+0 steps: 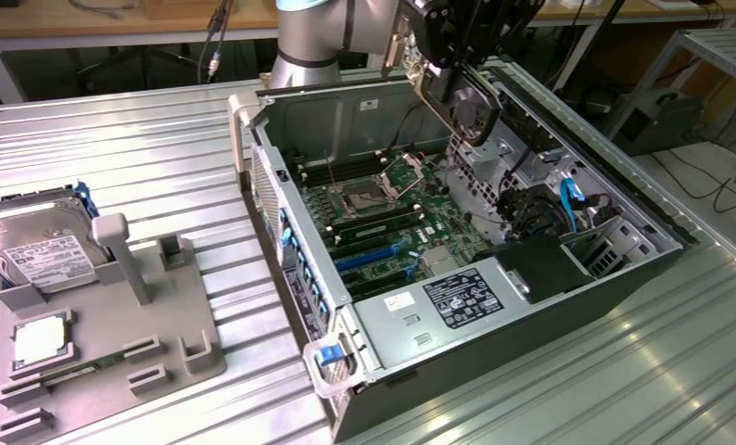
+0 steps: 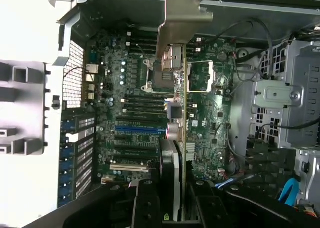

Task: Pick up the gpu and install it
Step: 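Insert the gpu into the slot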

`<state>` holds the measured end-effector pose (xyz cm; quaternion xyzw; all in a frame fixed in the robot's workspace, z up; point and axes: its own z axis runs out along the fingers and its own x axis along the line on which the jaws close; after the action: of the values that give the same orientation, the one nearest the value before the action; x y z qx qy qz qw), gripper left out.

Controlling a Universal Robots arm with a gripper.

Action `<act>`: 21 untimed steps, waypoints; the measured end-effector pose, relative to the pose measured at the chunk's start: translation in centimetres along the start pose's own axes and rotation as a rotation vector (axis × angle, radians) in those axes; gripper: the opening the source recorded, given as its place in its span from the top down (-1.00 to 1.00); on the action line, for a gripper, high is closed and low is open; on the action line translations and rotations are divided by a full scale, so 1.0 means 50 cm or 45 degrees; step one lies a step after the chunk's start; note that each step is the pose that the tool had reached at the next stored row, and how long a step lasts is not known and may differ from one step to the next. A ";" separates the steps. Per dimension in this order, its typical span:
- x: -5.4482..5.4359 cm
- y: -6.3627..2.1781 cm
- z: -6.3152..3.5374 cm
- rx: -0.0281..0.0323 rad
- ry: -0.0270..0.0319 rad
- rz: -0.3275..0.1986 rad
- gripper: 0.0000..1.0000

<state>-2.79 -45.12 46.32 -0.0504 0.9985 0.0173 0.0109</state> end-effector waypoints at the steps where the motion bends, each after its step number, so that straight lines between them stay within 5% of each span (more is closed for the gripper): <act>1: 0.000 0.000 0.000 -0.0007 0.0007 -0.022 0.44; 21: 0.000 0.000 0.003 -0.0122 0.0172 -0.513 0.44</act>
<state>-2.79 -45.13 46.20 -0.2492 0.9682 0.0192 0.0072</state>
